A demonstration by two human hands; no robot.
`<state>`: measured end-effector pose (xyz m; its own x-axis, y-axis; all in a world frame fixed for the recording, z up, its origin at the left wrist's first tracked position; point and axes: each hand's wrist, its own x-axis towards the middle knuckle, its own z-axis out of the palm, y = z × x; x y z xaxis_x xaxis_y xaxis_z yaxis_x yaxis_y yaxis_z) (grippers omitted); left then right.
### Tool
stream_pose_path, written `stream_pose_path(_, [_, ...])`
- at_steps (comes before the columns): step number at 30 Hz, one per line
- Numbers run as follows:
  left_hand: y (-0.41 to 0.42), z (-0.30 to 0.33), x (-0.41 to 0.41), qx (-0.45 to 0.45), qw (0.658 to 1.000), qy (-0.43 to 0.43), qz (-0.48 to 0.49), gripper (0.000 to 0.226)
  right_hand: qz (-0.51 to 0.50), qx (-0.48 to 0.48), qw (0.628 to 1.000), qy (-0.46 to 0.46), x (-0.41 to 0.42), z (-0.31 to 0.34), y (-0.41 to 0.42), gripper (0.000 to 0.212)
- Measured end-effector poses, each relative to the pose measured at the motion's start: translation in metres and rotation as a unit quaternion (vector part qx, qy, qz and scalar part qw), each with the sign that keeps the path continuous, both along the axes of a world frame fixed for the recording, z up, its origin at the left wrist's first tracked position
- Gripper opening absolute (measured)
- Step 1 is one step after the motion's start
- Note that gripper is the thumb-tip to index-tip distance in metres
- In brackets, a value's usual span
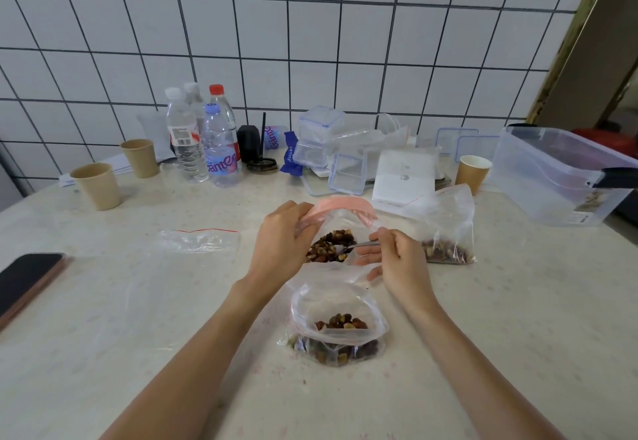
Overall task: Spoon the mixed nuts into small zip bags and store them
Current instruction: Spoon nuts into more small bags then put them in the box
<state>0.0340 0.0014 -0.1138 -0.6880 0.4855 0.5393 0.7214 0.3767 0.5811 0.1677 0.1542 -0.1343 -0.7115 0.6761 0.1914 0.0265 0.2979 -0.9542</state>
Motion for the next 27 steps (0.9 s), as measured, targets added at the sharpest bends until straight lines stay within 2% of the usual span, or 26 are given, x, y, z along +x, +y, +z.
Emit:
stream_pose_path(7, [0.006,-0.005,0.0,-0.006,1.0,-0.015,-0.012,0.02,0.012,-0.071,0.997,-0.024,-0.002,0.0,-0.006,0.027])
stream_pose_path(19, [-0.003,-0.004,-0.006,0.048,0.997,-0.023,0.064,0.018,-0.005,-0.205,0.979,0.012,0.002,-0.004,-0.002,0.031])
stream_pose_path(27, [-0.007,0.003,-0.009,0.036,0.993,-0.098,0.058,0.022,0.005,-0.212,0.976,0.043,0.012,0.009,0.0,0.033])
